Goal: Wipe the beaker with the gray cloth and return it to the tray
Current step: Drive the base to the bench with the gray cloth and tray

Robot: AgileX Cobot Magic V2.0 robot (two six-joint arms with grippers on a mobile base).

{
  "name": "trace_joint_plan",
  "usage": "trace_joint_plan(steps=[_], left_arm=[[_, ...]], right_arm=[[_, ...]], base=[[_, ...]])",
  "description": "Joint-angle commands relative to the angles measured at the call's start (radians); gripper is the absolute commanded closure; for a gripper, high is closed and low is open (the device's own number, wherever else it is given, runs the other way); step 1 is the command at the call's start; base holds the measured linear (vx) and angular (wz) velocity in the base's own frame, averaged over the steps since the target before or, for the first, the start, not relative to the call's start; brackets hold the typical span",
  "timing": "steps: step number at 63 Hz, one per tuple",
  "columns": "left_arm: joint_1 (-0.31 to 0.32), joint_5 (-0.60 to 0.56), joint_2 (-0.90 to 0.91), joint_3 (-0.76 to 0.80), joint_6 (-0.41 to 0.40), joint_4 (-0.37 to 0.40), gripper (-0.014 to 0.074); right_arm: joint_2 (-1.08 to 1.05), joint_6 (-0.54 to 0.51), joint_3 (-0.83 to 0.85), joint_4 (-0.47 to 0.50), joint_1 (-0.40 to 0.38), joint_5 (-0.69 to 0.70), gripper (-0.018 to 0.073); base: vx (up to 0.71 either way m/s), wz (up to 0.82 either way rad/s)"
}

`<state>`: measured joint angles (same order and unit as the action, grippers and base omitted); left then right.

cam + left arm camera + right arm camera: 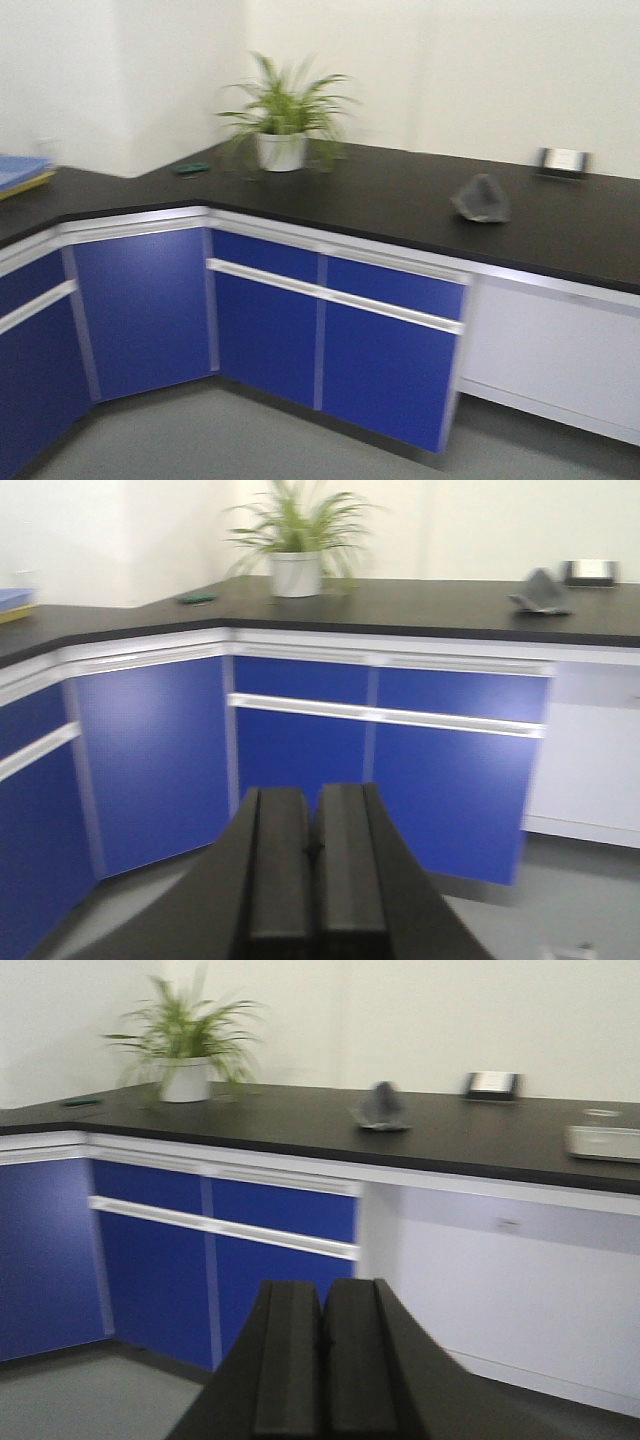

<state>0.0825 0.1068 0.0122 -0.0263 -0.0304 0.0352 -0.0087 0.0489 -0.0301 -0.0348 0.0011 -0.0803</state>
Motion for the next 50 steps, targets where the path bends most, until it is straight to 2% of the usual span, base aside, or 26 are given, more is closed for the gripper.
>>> trace_joint_plan(steps=[1,31,50], left_arm=[[0.004,-0.080,0.014,-0.031,-0.009,0.002,0.0603],[0.004,-0.080,0.014,-0.031,-0.009,0.002,0.0603],[0.004,-0.080,0.014,-0.031,-0.009,0.002,0.0603]], right_arm=[[-0.009,-0.006,-0.005,-0.002,-0.005,0.080,0.0571],[-0.009,-0.006,-0.005,-0.002,-0.005,0.080,0.0571],[-0.009,-0.006,-0.005,-0.002,-0.005,0.080,0.0571]], base=[[0.03,-0.88],[0.10,-0.82],[0.21,-0.46]])
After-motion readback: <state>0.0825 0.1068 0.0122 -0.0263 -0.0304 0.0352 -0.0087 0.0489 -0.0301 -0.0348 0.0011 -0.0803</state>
